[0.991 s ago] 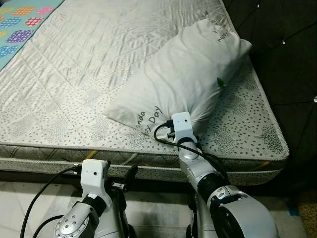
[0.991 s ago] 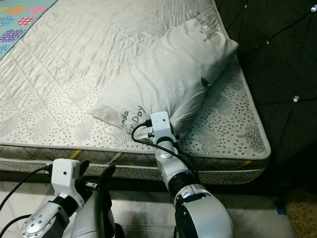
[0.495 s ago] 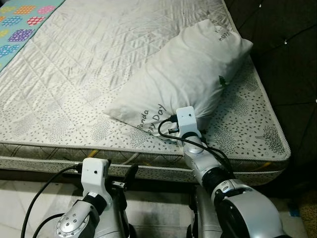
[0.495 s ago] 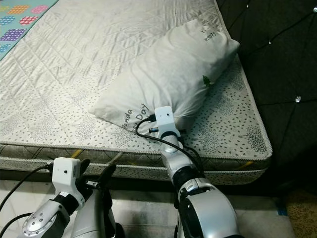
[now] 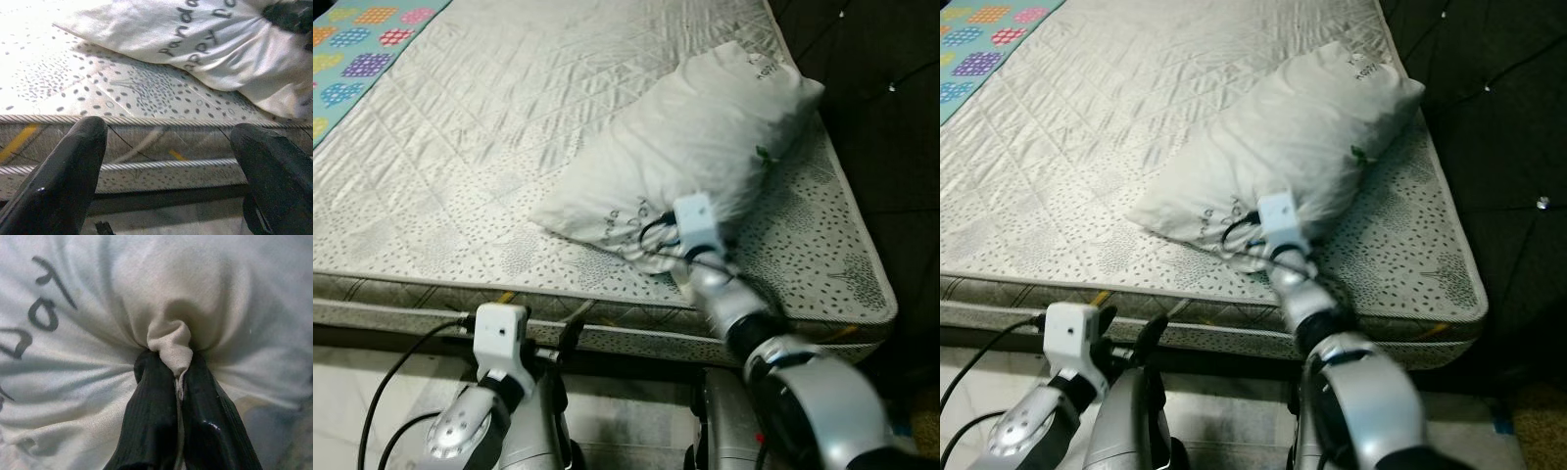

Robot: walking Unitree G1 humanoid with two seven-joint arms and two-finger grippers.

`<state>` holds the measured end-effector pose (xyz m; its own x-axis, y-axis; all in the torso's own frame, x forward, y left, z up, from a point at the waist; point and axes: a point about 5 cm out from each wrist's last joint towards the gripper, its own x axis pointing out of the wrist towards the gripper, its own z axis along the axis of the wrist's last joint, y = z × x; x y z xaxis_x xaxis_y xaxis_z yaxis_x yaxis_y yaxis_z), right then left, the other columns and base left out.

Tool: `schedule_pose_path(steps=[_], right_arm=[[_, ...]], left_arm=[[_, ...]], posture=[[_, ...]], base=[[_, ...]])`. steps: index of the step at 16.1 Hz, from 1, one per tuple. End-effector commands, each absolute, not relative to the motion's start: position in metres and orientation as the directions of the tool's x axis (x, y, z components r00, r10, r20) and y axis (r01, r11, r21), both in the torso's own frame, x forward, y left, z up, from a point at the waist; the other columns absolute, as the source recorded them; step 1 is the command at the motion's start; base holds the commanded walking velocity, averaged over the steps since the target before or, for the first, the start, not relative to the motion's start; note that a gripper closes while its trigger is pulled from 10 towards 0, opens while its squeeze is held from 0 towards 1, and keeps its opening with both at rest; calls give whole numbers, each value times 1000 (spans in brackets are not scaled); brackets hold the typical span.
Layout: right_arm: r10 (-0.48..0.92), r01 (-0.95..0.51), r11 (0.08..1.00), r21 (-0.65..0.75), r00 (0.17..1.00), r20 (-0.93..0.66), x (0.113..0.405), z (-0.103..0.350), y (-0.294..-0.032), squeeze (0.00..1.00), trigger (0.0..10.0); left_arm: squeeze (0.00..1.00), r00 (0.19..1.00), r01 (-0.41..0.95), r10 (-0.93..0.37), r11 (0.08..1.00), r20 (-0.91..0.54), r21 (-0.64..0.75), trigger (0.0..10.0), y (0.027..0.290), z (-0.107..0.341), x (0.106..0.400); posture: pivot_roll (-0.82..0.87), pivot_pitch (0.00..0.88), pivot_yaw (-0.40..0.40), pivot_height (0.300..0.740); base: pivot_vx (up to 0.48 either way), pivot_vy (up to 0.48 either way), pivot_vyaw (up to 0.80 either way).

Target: Clean up the room

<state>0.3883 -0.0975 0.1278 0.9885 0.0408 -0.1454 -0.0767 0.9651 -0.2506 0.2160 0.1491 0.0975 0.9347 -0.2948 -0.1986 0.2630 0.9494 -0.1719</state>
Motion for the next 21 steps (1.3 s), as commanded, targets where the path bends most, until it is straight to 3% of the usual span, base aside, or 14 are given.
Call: schedule_pose_path(steps=[1,17,19,21], right_arm=[[-7,-6,963,-269,999,-50,403,162,-120,0,0],[-7,-6,963,-269,999,-50,403,162,-120,0,0],[33,-44,982,-182,998,-62,411,181,-155,0,0],[79,-98,980,-171,991,-110,403,159,-145,0,0]], left_arm=[[0,940,240,-271,957,-207,-161,10000,152,94,217],[0,940,240,-271,957,-207,-161,10000,152,94,217],[0,954,216,-240,966,-179,-140,10000,155,92,227],[0,954,218,-241,966,-180,-137,10000,155,92,228]], posture=[[8,104,6,562],[8,104,6,562],[-14,53,5,562],[-17,52,4,562]], base=[[0,0,0],[0,0,0],[0,0,0],[0,0,0]])
